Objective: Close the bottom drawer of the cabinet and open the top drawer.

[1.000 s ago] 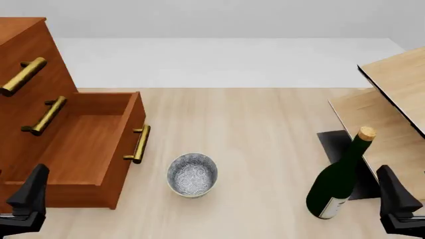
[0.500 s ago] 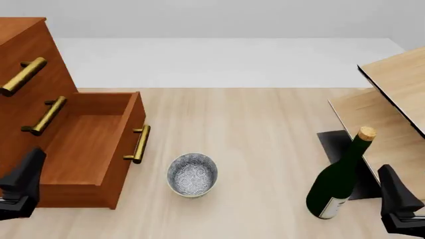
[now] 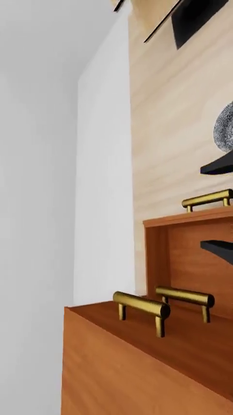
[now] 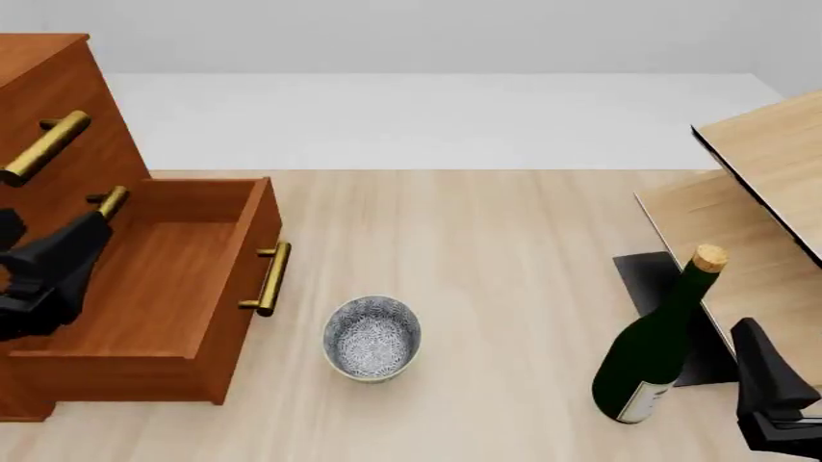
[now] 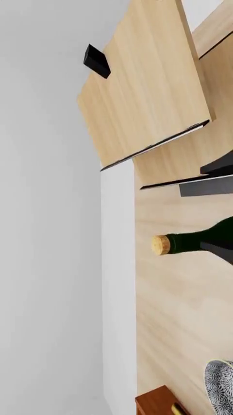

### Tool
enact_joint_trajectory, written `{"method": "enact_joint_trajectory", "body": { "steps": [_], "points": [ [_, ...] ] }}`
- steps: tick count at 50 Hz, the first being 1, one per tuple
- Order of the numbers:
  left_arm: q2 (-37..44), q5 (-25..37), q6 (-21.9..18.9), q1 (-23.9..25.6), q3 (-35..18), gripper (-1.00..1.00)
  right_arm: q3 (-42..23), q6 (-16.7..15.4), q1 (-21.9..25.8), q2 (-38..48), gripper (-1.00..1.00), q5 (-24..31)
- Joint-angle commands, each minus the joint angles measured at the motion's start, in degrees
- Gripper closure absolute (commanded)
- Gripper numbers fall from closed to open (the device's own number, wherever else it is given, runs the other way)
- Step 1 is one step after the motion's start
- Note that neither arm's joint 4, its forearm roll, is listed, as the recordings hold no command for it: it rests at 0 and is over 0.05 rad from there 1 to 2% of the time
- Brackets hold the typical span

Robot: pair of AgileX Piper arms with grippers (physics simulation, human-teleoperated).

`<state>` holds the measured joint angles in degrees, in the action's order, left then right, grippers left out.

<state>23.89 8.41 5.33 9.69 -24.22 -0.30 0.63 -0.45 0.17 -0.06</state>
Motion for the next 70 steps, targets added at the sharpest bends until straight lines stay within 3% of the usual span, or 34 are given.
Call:
{"method": "enact_joint_trajectory", "body": {
  "steps": [1,8,11,17,20,22,28,43,52,54,58,59,70],
  "points": [
    [8.64,5.35,3.03,3.11,-7.85,-1.00,-0.02,0.03,-0.01,0.00,-1.00,0.03],
    [14.05,10.27,6.82,5.23,-12.43,-1.00,-0.01,0.15,0.00,0.03,-1.00,0.01],
    [15.89,13.44,3.93,5.26,-14.63,-1.00,-0.03,0.15,-0.03,0.01,-1.00,0.01],
    [19.60,17.80,8.12,8.85,-16.58,-1.00,-0.06,0.33,-0.23,-0.05,-1.00,-0.09],
    [19.92,17.92,11.86,11.29,-16.26,-1.00,-0.05,0.30,-0.21,-0.04,-1.00,-0.10],
    [20.07,18.11,11.59,11.83,-16.36,-1.00,-0.05,0.36,-0.22,-0.05,-1.00,-0.11],
    [23.47,18.34,15.95,15.16,-15.90,-1.00,-0.03,0.47,-0.16,-0.03,-1.00,-0.13],
    [28.14,20.83,17.44,20.11,-15.95,-1.00,-0.10,0.69,-0.10,-0.03,-1.00,-0.20],
    [29.92,20.99,16.69,19.95,-14.57,-1.00,-0.09,0.64,-0.06,-0.02,-1.00,-0.21],
    [30.25,20.36,18.92,21.05,-13.34,-1.00,-0.08,0.60,-0.05,-0.01,-1.00,-0.20],
    [30.15,19.89,18.95,20.82,-12.29,-1.00,-0.07,0.62,-0.05,-0.02,-1.00,-0.21],
    [30.50,19.37,20.73,22.99,-11.99,-1.00,-0.07,0.59,-0.04,-0.03,-1.00,-0.20],
    [31.51,18.63,22.77,24.02,-10.49,-1.00,-0.07,0.59,-0.04,-0.04,-1.00,-0.19]
  ]
}}
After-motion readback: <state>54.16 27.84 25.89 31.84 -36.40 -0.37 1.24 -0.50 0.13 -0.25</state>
